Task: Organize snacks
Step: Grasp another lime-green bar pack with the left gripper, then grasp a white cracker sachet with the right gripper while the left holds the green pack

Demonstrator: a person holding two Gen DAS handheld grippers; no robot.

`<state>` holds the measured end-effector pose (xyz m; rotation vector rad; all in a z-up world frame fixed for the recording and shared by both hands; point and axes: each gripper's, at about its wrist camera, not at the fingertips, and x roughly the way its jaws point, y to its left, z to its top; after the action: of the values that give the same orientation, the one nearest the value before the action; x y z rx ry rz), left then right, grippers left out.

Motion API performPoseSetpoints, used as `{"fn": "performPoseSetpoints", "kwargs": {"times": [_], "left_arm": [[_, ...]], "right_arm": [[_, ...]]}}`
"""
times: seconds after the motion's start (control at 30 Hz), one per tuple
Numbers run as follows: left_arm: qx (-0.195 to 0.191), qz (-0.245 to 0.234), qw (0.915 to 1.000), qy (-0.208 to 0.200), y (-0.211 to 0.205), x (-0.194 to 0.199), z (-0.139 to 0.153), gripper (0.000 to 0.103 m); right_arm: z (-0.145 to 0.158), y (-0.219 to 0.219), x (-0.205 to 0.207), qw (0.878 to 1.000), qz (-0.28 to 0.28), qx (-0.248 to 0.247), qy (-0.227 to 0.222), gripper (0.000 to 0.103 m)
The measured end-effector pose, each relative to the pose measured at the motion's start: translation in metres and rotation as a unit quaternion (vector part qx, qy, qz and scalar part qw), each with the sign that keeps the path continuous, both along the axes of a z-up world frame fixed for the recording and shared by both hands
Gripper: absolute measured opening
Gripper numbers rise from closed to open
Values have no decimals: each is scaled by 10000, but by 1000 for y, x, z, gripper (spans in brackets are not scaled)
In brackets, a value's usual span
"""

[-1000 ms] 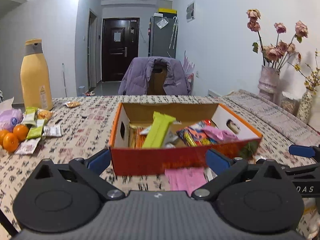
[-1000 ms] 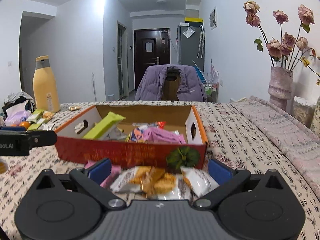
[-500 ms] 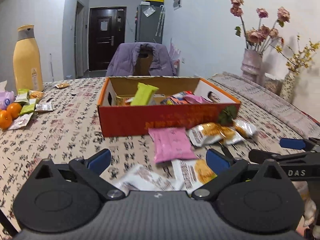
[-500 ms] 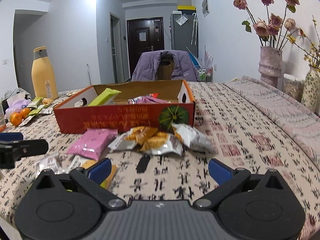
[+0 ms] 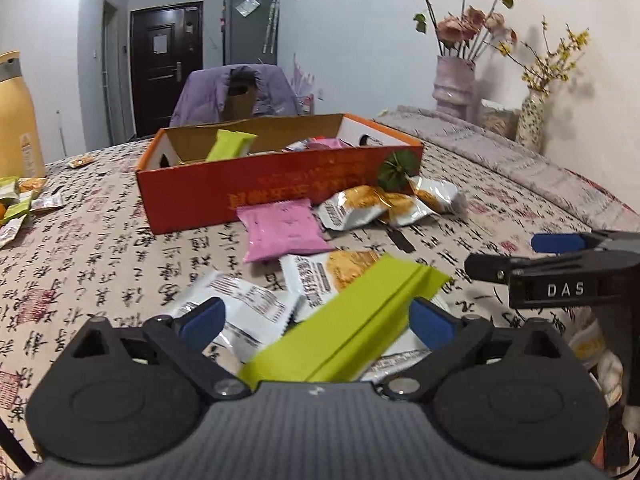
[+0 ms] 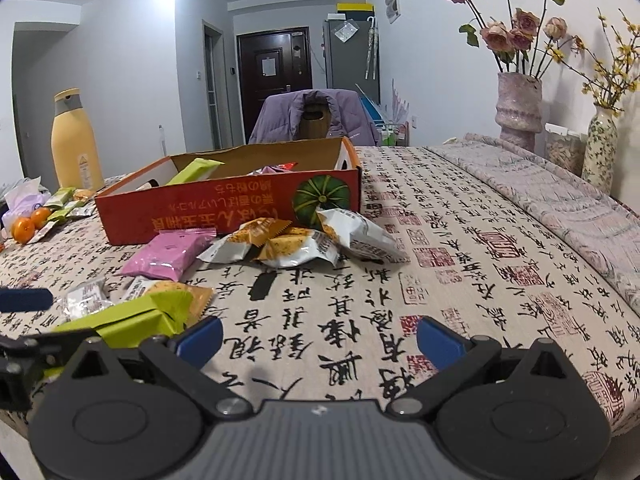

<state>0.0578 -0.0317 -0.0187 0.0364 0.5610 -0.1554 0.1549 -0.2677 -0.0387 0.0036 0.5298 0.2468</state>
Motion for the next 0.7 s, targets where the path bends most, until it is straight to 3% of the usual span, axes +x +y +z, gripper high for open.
{"fn": "performPoseSetpoints", "kwargs": {"times": [0.1,0.33,0.53,0.7], "left_arm": [[27,-46,9999,84,-4,4,-3,79],[-58,-134,9997,184,-11,13,-8,55],[-212,-57,9996,188,-12,18,-7,39],[-265,49,9995,143,-11,18,-4,36]], "right_arm": [[0,-3,0,10000,-16,22,-4,103],[-4,-7,1,10000,-31,61,42,103],[-7,-9,3,9999,-21,75,88,103],[-9,-9,4,9999,-28,81,111,103]]}}
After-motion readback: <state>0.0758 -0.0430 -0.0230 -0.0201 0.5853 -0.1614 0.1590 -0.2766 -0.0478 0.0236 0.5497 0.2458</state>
